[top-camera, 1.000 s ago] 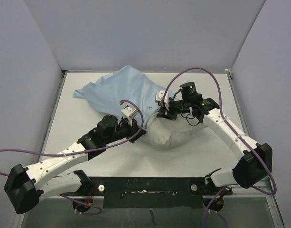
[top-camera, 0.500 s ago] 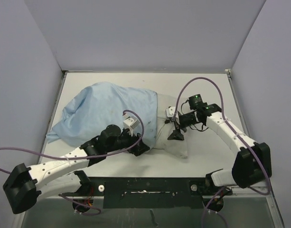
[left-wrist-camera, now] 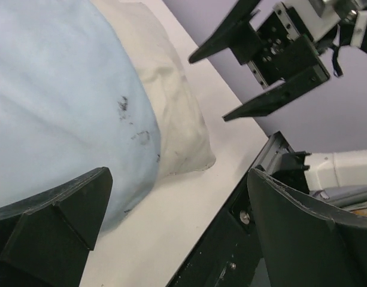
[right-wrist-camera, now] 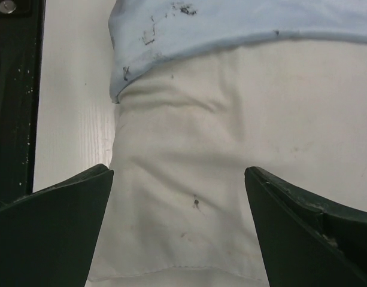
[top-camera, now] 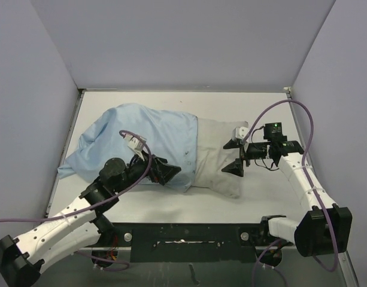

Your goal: Put the pillow into the pillowcase

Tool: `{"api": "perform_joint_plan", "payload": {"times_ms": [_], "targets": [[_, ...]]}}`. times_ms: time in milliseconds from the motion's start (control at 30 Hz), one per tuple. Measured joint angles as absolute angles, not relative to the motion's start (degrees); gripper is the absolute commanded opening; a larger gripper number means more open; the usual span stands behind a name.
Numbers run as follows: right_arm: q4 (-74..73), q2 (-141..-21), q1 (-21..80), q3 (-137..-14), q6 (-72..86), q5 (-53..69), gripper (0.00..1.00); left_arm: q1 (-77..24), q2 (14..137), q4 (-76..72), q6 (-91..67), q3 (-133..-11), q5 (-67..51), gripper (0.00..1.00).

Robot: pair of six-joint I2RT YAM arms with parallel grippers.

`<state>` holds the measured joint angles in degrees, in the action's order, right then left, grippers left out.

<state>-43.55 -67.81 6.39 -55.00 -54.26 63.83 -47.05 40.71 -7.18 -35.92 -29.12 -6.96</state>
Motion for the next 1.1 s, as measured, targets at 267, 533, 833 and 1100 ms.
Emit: {"api": "perform_joint_plan", "payload": {"times_ms": [267, 533, 833, 1100], "targets": [[-35.79, -67.70, 0.86, -51.77, -40.73, 63.64, 0.98, -38.24, 63.05, 1.30, -36.49, -46.76, -14.39, 0.91], [-34.72, -71.37, -0.38, -54.35, -34.37, 61.69, 0.98, -38.89, 79.92, 16.73, -24.43, -74.65, -9.98, 0.82], [-34.37, -74.94, -1.23, -56.45, -30.72, 61.67, 0.98, -37.36, 92.71, 24.32, -20.03, -83.57, -13.06, 0.82], [-36.32, -87.05, -2.61, -72.25, -28.29, 61.98, 1.00, -34.74, 98.19, 30.70, -17.06, -93.10, -14.92, 0.78]]}}
